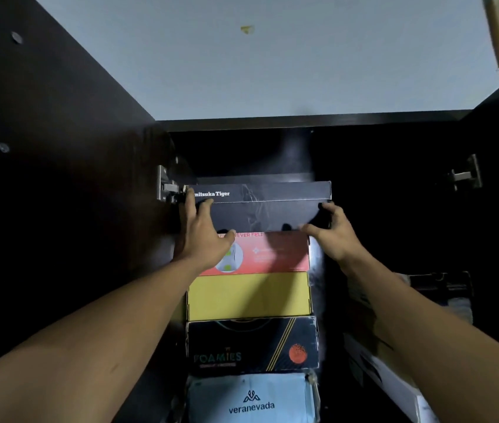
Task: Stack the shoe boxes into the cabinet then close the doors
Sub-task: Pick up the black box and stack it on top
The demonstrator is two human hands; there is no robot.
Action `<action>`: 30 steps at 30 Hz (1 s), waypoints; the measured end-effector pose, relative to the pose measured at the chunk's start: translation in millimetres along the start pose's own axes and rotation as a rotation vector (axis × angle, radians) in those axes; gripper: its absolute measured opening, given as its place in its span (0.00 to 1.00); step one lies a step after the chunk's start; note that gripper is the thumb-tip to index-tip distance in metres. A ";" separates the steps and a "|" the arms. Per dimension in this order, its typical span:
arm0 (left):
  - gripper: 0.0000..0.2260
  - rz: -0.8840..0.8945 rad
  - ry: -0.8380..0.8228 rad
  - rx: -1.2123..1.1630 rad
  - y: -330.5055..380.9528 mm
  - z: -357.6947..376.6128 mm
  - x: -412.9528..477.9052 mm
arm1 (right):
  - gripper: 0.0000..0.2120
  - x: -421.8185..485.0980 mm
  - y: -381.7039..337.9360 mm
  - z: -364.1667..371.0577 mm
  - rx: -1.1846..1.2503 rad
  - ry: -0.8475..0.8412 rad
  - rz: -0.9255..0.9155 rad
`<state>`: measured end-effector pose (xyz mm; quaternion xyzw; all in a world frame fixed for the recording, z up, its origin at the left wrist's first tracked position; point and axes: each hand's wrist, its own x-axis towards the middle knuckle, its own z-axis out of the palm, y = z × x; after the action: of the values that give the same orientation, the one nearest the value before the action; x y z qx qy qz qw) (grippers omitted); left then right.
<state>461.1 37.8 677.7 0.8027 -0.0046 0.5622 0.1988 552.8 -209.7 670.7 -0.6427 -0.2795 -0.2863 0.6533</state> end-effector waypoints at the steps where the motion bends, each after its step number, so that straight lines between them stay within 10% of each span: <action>1: 0.38 -0.008 -0.023 0.025 -2.3 4.7 1.2 | 0.39 1.6 2.5 1.6 -0.044 -0.022 -0.007; 18: 0.50 -0.061 -0.327 0.313 -64.5 59.2 13.1 | 0.47 40.9 49.8 51.7 -0.432 -0.219 0.098; 23: 0.52 -0.076 -0.309 0.375 -61.4 61.2 9.1 | 0.17 25.7 24.4 54.7 -0.435 -0.398 0.200; 30: 0.53 -0.076 -0.406 0.291 -59.8 50.6 9.2 | 0.40 5.1 3.8 40.7 -0.453 -0.430 0.173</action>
<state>523.9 78.4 652.7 0.9190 0.0669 0.3762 0.0973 559.1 -169.1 672.6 -0.8390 -0.2845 -0.1423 0.4416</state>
